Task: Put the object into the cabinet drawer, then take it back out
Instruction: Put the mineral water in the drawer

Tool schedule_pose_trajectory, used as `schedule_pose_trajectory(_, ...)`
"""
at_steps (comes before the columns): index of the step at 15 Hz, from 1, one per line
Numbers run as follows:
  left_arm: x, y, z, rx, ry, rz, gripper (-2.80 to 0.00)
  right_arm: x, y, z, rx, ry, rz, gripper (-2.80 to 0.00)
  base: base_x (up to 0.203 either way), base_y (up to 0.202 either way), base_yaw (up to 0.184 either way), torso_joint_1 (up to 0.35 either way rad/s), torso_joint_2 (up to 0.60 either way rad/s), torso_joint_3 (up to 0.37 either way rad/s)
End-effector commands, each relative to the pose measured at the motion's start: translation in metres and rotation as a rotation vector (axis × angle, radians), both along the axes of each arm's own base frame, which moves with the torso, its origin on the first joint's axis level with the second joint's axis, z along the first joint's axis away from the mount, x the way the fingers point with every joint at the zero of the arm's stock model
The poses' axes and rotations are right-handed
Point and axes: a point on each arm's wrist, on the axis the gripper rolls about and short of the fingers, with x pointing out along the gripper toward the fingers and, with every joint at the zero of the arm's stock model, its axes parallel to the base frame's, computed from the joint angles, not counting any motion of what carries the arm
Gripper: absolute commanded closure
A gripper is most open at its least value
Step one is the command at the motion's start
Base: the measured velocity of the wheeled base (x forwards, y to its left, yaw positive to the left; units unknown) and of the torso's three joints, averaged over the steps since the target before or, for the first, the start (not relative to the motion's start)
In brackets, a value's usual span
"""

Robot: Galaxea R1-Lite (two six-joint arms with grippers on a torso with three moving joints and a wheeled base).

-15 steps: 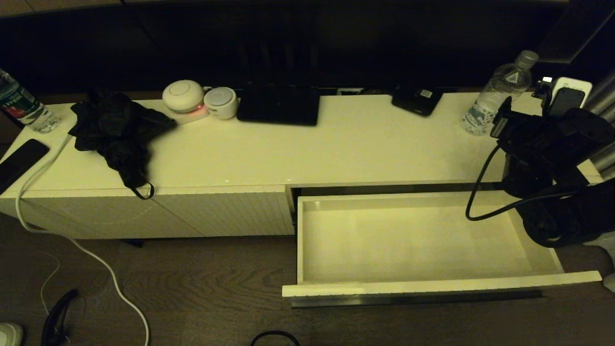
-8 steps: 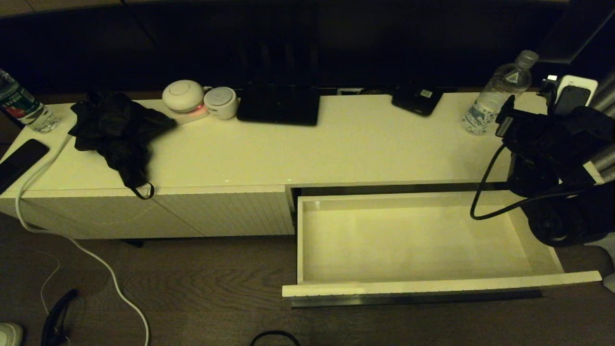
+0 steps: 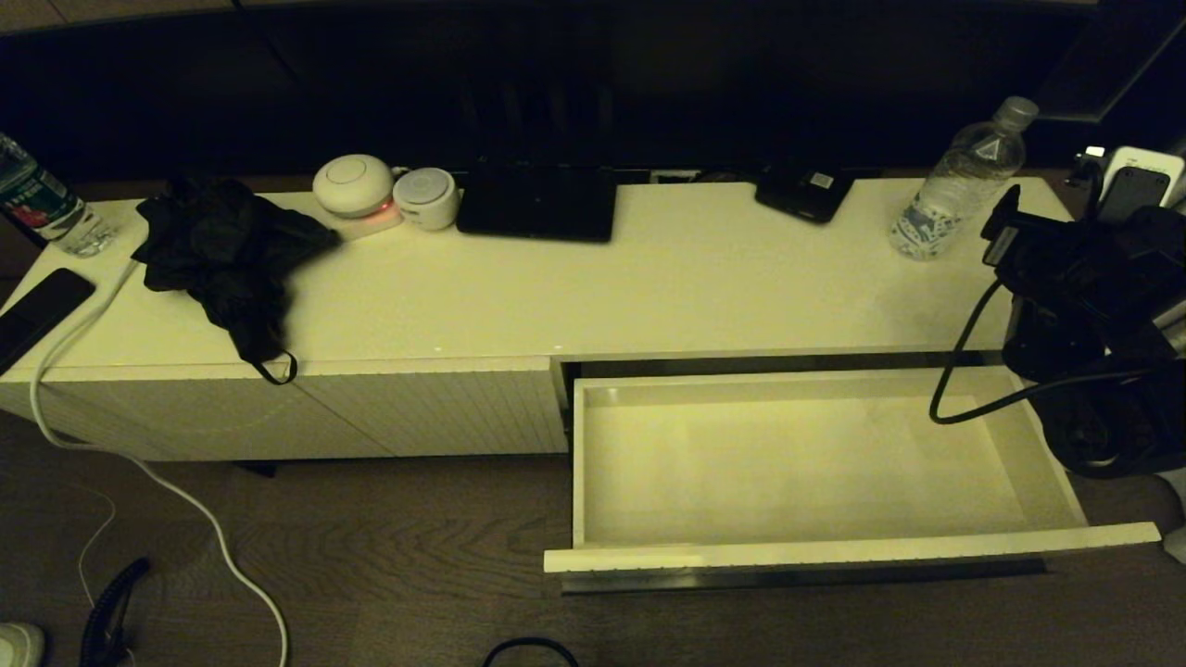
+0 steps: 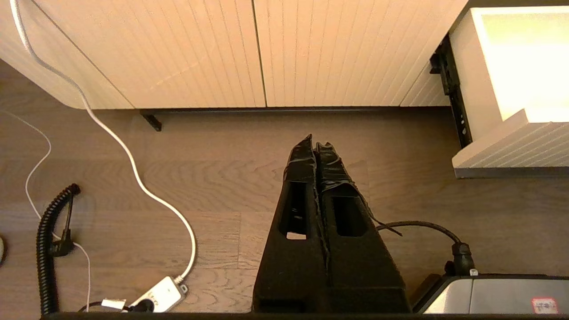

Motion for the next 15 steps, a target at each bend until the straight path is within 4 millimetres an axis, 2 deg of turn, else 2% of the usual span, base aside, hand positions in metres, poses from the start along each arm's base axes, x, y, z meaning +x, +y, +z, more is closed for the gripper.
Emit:
schedule_pose_trajectory(1, 0.0, 0.0, 0.0, 0.0, -0.001, 0.0, 0.0, 0.0, 0.003, -0.001, 0.003, -0.005, 0.01, -2.8, 0.0, 0.0, 0.0, 0.0, 0.0, 0.0)
schedule_pose_trajectory(6, 0.0, 0.0, 0.0, 0.0, -0.002, 0.0, 0.0, 0.011, 0.014, 0.001, 0.014, -0.037, 0.045, -2.8, 0.0, 0.0, 0.0, 0.0, 0.0, 0.0)
schedule_pose_trajectory(15, 0.0, 0.0, 0.0, 0.0, -0.001, 0.0, 0.0, 0.059, 0.016, -0.004, 0.001, -0.07, 0.049, -2.8, 0.0, 0.0, 0.0, 0.0, 0.0, 0.0)
